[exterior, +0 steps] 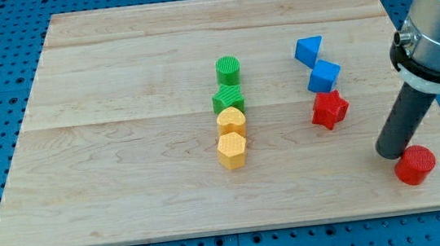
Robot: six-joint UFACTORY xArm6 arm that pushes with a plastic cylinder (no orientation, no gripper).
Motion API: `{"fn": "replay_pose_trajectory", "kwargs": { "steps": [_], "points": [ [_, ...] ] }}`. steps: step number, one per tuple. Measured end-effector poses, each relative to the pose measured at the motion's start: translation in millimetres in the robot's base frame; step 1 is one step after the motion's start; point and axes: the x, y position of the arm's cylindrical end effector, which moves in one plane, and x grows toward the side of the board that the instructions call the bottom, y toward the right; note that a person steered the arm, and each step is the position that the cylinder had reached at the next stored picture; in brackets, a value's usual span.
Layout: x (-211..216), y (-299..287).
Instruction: Push the red star closer to red circle
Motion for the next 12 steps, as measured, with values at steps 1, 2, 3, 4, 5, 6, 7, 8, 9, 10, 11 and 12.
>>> {"fn": "replay_pose_trajectory", "kwargs": {
  "steps": [1,2,3,4,5,6,7,8,9,10,11,12],
  "points": [
    [6.3,4.9],
    [8.3,8.5],
    [8.7,10.3],
    [8.8,-10.7],
    [8.5,-51.9],
    [0.4,-95.9],
    [-22.5,-124.3],
    [-58.5,-126.5],
    [-85.1,-126.6],
    [-90.3,-125.9],
    [-90.3,-112.4],
    [-90.3,-77.3]
  ]
}}
